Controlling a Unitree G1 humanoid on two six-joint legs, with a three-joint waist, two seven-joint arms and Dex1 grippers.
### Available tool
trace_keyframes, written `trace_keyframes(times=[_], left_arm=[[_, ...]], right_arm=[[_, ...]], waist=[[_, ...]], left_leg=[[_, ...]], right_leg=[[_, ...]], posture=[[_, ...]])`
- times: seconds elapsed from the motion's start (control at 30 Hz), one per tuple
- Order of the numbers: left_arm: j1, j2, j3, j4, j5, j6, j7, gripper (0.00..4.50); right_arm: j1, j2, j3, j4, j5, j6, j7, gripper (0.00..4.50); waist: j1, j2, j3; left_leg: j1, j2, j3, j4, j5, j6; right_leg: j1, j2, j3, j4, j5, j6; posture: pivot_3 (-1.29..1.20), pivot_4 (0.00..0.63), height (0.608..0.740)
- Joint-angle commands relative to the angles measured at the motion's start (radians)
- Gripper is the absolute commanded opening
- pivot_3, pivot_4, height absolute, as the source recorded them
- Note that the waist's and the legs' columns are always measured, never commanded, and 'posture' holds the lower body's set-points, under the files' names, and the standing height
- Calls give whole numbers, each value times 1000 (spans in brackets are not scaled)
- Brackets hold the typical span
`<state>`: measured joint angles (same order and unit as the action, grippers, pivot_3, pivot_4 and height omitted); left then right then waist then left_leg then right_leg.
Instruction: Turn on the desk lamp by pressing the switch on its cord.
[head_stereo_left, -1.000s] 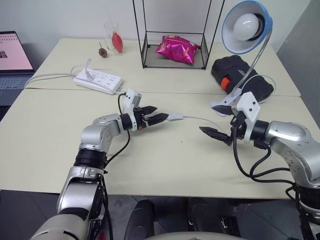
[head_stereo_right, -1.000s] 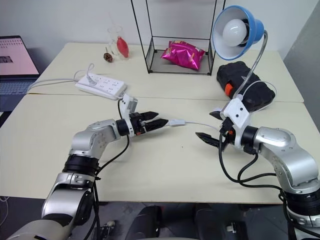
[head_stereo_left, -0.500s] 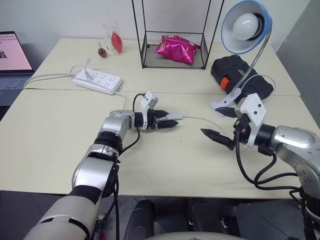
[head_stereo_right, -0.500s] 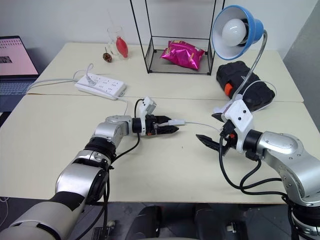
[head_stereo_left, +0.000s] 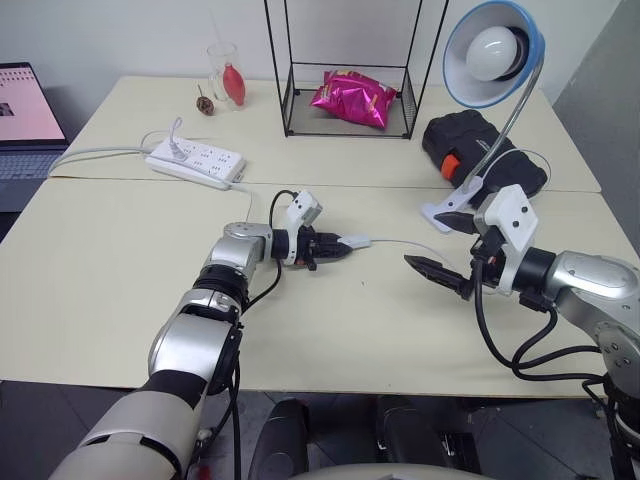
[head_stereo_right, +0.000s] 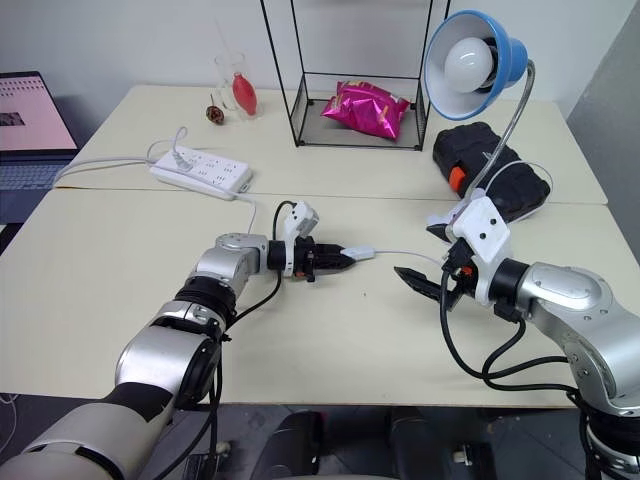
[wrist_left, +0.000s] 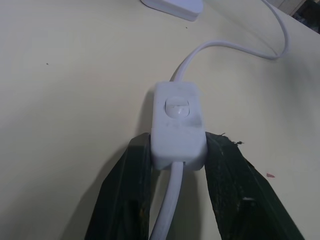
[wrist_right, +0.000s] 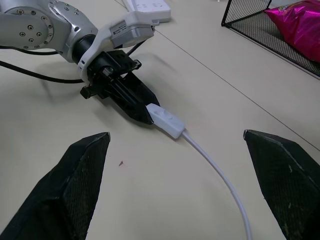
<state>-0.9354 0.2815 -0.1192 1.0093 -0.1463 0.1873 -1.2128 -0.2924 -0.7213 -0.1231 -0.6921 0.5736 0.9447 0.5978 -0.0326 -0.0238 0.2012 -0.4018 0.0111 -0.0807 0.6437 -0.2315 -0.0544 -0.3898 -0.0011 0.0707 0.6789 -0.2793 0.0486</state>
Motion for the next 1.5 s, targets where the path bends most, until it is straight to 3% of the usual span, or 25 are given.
trace_keyframes(times=[0.03, 0.1, 0.27, 0.43, 0.73, 0.97, 1.5], left_arm=[[28, 10, 6, -90, 9, -59, -4, 1082], [46, 16, 9, -141, 14, -86, 10, 1082], [118, 17, 27, -367, 8, -126, 104, 1082], [181, 23, 43, -583, -29, -60, 173, 1082], [239, 68, 43, -812, -86, 115, 202, 1082], [281, 97, 19, -944, -96, 218, 232, 1082], [278, 112, -15, -1072, -101, 366, 325, 1082]], right_arm=[[11, 37, -22, -14, 20, -16, -35, 4500], [35, 81, -41, -25, 47, 2, -66, 4500], [142, 322, -94, -60, 201, 81, -237, 4500], [224, 503, -115, -67, 369, 149, -404, 4500], [95, 817, -146, 153, 615, 102, -801, 4500], [-3, 862, -137, 264, 734, -8, -925, 4500], [-30, 845, -53, 330, 838, -114, -995, 4500]], waist=[[0, 0, 0], [0, 0, 0], [1, 0, 0], [0, 0, 0], [-9, 1, 0], [-12, 1, 0], [-20, 1, 0]], left_leg=[[0, 0, 0, 0, 0, 0], [0, 0, 0, 0, 0, 0], [0, 1, -1, -1, 0, 0], [0, 1, -1, -1, 0, 0], [2, 3, -1, -1, 0, 0], [0, 2, 0, -3, 0, 0], [0, 2, 0, -5, 0, 0]], right_leg=[[0, 0, 0, 0, 0, 0], [0, 0, 0, 0, 0, 0], [0, 0, 0, 1, 0, 0], [0, 0, 0, 1, 0, 0], [0, 2, 1, 2, 0, 0], [-1, 1, 1, 0, 0, -1], [-3, 1, 1, 1, 0, -1]], posture=[[0, 150, 740], [0, 150, 740], [0, 150, 740], [0, 150, 740], [0, 150, 740], [0, 150, 740], [0, 150, 740]])
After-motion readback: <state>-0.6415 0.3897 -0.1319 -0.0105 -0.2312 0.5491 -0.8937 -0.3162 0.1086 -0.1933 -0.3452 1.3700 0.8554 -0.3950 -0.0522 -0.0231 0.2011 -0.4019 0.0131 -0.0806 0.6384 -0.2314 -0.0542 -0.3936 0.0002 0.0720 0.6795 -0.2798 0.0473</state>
